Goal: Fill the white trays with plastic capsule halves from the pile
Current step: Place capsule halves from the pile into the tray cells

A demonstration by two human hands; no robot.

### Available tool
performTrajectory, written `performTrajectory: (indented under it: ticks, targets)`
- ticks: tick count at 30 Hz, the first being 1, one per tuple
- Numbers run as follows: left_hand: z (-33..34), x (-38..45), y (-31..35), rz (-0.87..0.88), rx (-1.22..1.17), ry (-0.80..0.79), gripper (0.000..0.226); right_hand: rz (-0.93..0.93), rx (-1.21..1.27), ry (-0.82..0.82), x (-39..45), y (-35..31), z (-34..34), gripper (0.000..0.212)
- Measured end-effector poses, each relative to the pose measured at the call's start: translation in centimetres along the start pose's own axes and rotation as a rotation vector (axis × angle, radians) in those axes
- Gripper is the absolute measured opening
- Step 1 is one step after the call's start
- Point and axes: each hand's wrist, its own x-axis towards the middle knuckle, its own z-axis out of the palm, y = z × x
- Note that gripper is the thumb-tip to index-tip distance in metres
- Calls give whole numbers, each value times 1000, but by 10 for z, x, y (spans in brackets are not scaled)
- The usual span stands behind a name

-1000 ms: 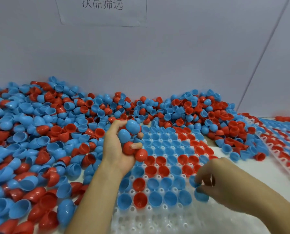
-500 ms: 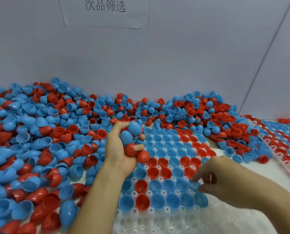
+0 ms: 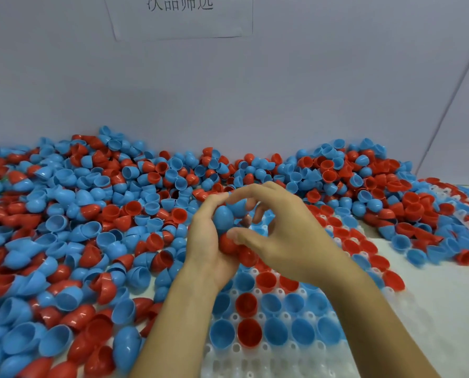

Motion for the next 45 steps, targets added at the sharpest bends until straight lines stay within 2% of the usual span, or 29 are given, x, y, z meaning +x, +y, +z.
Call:
performTrajectory:
  ticks: [4, 7, 11, 17, 24, 29, 34, 37, 41, 45]
  targets:
    - [0, 2, -2, 5, -7, 8, 17, 3, 28, 105, -1, 6, 13, 26]
    - [3, 1, -2, 22, -14, -35, 22, 16, 75, 181, 1, 7, 16, 17]
    - [3, 1, -3, 52, -8, -22, 47, 84, 469, 214, -1, 7, 10, 10]
    - [1, 1, -3, 43, 0, -11, 27, 295, 942, 211, -3, 18, 0, 15]
    - [4, -1, -7, 73, 56, -52, 47, 319, 1267, 154, -2, 22, -2, 33]
    - [3, -1, -6, 84, 73, -63, 53, 332, 1266, 126, -1, 21, 0, 34]
    - [2, 0, -7, 81, 105, -6, 35, 372, 1049, 186, -1, 24, 3, 13]
    - [1, 1, -7, 78, 128, 14, 29, 391, 917, 233, 0, 23, 4, 20]
    - [3, 1, -6, 92, 153, 29, 41, 390, 763, 240, -2, 24, 6, 25]
    - [3, 0, -6, 91, 185, 18, 47, 405, 770, 261, -2, 26, 6, 27]
